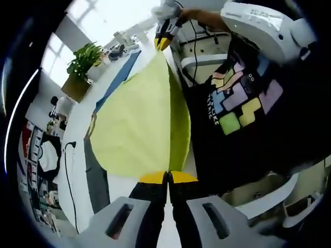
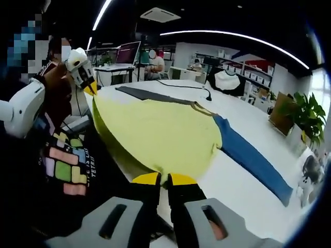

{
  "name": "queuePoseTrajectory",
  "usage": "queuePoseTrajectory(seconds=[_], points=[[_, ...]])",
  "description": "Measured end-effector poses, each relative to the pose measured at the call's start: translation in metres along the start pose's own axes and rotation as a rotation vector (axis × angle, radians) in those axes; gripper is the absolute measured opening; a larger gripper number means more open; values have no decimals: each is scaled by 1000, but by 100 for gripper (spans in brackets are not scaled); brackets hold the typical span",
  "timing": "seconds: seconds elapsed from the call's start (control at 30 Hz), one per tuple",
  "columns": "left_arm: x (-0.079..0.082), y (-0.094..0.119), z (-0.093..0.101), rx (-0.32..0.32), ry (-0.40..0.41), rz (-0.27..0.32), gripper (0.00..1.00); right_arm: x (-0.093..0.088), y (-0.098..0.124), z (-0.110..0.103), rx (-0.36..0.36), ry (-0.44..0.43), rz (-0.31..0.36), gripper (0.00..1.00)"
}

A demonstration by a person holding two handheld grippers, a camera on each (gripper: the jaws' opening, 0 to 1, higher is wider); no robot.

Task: Fold the garment on the visible template until the final outline fits inside the template.

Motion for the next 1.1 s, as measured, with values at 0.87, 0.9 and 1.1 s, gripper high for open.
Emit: queuePoseTrajectory(seconds=[0.87, 0.9, 1.1], points=[[-35, -27, 21, -87, 118, 39, 2, -30, -7, -25, 117, 34, -127, 6], [-36, -28, 22, -91, 125, 39, 2, -30, -7, -25, 124, 25, -122, 6], [-39, -27, 22, -99, 181, 65, 2, -34, -5, -30, 154, 45, -122, 10]])
Point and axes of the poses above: the point that each gripper's makers call its tool centre point, and the gripper's own axes: y roughly backward along the fingers, z roughly to its right, x roughly out of its top, the point moved 7 cm from there along y, roughly backward along the fingers, and after that the axes turned 3 degrees about y, right-handed, at the moved point
